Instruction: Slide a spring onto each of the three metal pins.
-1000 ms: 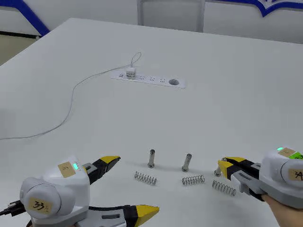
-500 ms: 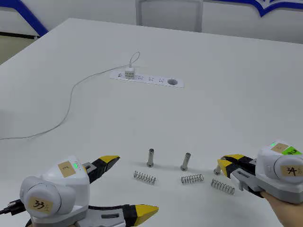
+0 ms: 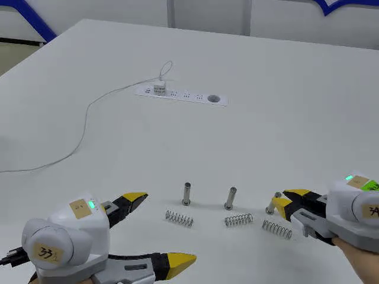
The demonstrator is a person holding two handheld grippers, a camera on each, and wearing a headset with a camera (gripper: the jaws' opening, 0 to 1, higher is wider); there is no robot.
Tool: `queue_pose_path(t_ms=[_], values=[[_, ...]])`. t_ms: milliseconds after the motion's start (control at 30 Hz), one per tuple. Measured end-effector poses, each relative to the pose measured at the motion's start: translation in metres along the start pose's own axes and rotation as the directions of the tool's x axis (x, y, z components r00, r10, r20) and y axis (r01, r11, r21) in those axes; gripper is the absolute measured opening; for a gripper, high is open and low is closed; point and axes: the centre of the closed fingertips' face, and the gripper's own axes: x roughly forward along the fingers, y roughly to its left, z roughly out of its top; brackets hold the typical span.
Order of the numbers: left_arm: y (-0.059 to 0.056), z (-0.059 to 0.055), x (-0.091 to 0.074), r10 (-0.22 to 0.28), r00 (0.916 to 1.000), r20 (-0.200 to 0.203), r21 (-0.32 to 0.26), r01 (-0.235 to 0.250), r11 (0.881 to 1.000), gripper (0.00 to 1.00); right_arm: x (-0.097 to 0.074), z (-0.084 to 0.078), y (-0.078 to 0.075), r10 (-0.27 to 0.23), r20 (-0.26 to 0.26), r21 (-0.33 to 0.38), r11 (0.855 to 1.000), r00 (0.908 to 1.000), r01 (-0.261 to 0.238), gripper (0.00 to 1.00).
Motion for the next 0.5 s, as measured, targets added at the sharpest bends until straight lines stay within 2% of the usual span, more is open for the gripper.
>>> queue_pose_path(t_ms=[133,267,400,500], values=[[-0.001,0.0,0.0,-0.001,1.0,0.0,-0.004,0.001,1.0,0.86,-0.004,0.0,0.002,0.035,0.016,-0.015,0.999,0.9993,-0.035,0.18],[-0.003,0.0,0.001,-0.01,0.9999,-0.007,-0.002,0.01,1.0,0.86,-0.008,-0.011,0.0,0.051,0.006,-0.005,0.999,0.9987,-0.051,0.2],[-0.007,0.004,0.002,-0.019,0.9998,0.004,-0.004,0.019,1.0,0.87,-0.012,-0.035,0.001,0.085,-0.054,-0.006,0.996,0.9949,-0.086,0.21],[-0.008,0.001,0.004,-0.028,0.9996,-0.009,0.0,0.028,1.0,0.87,-0.014,-0.048,0.005,0.112,-0.08,-0.022,0.993,0.9904,-0.114,0.21]])
